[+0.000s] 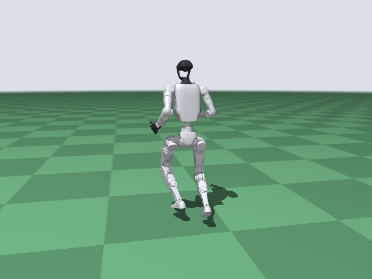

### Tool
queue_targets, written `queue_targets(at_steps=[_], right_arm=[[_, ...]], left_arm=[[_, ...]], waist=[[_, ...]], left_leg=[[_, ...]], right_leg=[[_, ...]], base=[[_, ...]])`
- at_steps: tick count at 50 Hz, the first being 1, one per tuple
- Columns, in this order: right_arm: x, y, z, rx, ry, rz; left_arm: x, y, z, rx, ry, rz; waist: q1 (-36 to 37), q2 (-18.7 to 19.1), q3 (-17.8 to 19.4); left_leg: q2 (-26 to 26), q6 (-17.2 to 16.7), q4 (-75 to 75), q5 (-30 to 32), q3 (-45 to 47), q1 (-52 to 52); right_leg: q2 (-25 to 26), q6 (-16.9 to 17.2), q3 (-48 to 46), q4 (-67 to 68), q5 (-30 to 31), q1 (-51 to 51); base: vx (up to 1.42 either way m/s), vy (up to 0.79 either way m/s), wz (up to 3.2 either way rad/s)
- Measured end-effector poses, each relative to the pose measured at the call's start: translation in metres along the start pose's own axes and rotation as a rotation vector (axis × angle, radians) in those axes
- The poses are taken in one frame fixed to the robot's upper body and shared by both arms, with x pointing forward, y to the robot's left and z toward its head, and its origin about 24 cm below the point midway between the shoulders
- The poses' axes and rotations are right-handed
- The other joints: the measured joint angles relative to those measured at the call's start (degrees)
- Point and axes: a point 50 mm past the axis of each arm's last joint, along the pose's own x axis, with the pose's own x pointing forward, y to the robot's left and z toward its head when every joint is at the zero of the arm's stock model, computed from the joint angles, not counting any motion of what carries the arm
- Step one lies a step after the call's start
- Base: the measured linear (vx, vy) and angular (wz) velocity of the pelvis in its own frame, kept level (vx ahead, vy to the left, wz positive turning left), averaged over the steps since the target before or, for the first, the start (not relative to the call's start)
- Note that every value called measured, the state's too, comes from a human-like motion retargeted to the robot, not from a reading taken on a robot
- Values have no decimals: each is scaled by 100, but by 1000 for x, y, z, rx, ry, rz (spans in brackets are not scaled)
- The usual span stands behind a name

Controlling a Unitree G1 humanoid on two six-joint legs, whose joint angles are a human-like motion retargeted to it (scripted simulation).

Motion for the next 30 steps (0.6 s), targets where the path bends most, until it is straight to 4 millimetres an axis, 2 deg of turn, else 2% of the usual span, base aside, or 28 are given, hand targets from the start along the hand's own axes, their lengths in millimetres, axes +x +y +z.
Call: queue_targets(at_steps=[3, 6, 8, 10, 13, 15, 18, 21, 26, 28, 30], right_arm=[[-4, 8, 4, 54, -14, 42], [-7, 14, 5, 56, -16, 81], [-12, 16, 0, 51, 3, 86], [-17, 17, -8, 39, 41, 78], [-22, 20, -26, 4, 119, 61], [-29, 19, -40, -16, 182, 63], [-44, 14, -51, -27, 253, 89], [-60, 7, -54, -28, 298, 115], [-86, -3, -58, -21, 377, 122], [-93, -5, -60, -28, 402, 116], [-95, -8, -60, -43, 413, 112]], left_arm=[[-10, 7, 0, -23, -6, 33], [-10, 8, 6, -43, -46, 56], [-7, 5, 12, -42, -85, 60], [1, 1, 22, -25, -141, 64], [30, -12, 42, 22, -250, 75], [49, -25, 55, 29, -309, 58], [67, -49, 75, 19, -390, -17], [72, -71, 94, 9, -471, -116], [69, -96, 108, 18, -543, -270], [67, -103, 108, 25, -543, -328], [66, -108, 104, 40, -525, -380]], waist=[[-106, -291, -83], [-292, -519, -50], [-416, -610, -5], [-554, -688, 55], [-710, -693, 203], [-819, -636, 242], [-1025, -445, 182], [-1259, -211, 48], [-1460, 174, -123], [-1440, 321, -128], [-1369, 473, -93]], left_leg=[[-730, -286, -1249, 445, 57, 65], [-1301, -191, -1637, 586, -35, 167], [-1510, 52, -1324, 301, -121, 179], [-1679, 366, -882, -241, -227, 208], [-1755, 641, -468, -962, -417, 373], [-1698, 708, -421, -1320, -522, 595], [-1525, 541, -707, -1451, -704, 1119], [-1198, 118, -1084, -911, -763, 1691], [-517, -792, -1017, 1162, -798, 2242], [-233, -982, -651, 1815, -851, 2294], [90, -1008, -127, 2126, -888, 2302]], right_leg=[[-603, 215, 61, 562, 1092, -136], [-1137, 120, 148, 1540, 1615, -359], [-1380, -84, 194, 2343, 1553, -522], [-1540, -270, 284, 3105, 1329, -765], [-1411, -378, 508, 3859, 1137, -1425], [-1270, -449, 550, 4084, 976, -1905], [-1070, -537, 390, 3897, 744, -2508], [-842, -524, 95, 3213, 628, -2847], [-249, -361, -368, 1601, 680, -2819], [51, -303, -481, 1063, 702, -2692], [347, -302, -573, 658, 636, -2499]], base=[[52, 9, 25], [50, 7, 21], [51, 0, 13], [53, -1, 8], [57, -1, -13], [62, -4, -25], [68, -4, -43], [70, -6, -41], [64, -9, -30], [55, -8, -26], [52, -7, -24]])
